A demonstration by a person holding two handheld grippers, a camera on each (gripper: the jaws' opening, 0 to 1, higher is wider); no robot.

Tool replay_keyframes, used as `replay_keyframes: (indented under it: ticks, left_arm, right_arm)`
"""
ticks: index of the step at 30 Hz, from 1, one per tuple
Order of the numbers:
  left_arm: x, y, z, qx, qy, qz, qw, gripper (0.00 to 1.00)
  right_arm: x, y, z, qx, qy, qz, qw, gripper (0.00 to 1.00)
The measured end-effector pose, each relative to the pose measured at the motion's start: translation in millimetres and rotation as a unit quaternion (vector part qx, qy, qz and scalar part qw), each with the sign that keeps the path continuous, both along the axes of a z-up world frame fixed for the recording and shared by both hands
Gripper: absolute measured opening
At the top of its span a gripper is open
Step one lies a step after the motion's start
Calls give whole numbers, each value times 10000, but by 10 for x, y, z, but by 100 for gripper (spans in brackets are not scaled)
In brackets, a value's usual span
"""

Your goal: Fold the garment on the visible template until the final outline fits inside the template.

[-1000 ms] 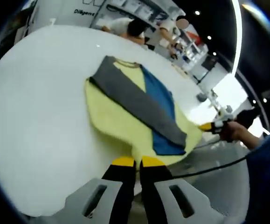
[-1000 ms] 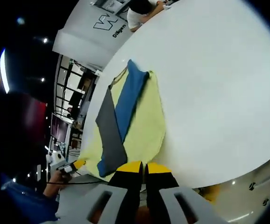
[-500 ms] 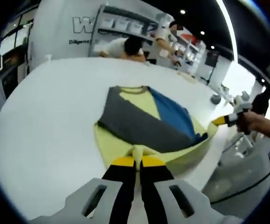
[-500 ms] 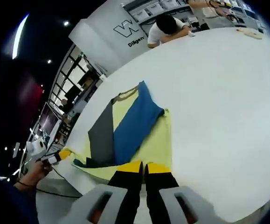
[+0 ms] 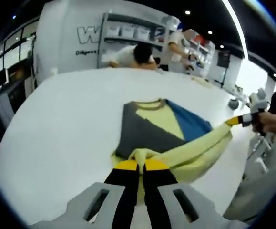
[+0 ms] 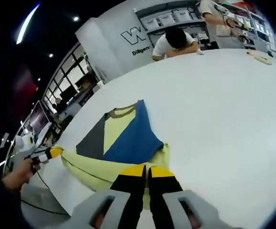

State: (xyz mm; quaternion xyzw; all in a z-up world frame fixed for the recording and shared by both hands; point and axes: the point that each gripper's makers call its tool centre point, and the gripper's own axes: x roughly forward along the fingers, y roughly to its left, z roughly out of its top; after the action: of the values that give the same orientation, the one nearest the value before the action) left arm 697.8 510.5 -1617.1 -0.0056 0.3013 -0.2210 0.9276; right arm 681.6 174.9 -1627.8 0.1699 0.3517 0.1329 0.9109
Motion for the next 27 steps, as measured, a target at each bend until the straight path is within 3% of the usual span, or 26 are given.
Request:
replay_keyframes:
  ticks: [11,27]
  left_arm:
    - [394,-46,39,201,-203,23,9996,0]
    - [690,7,25,261,-264,72,9993,0]
  right_arm:
    - [406,30,47,-239,-202,-87,9995,0]
    - [790,28,64,-277,-281,-134,9991,0]
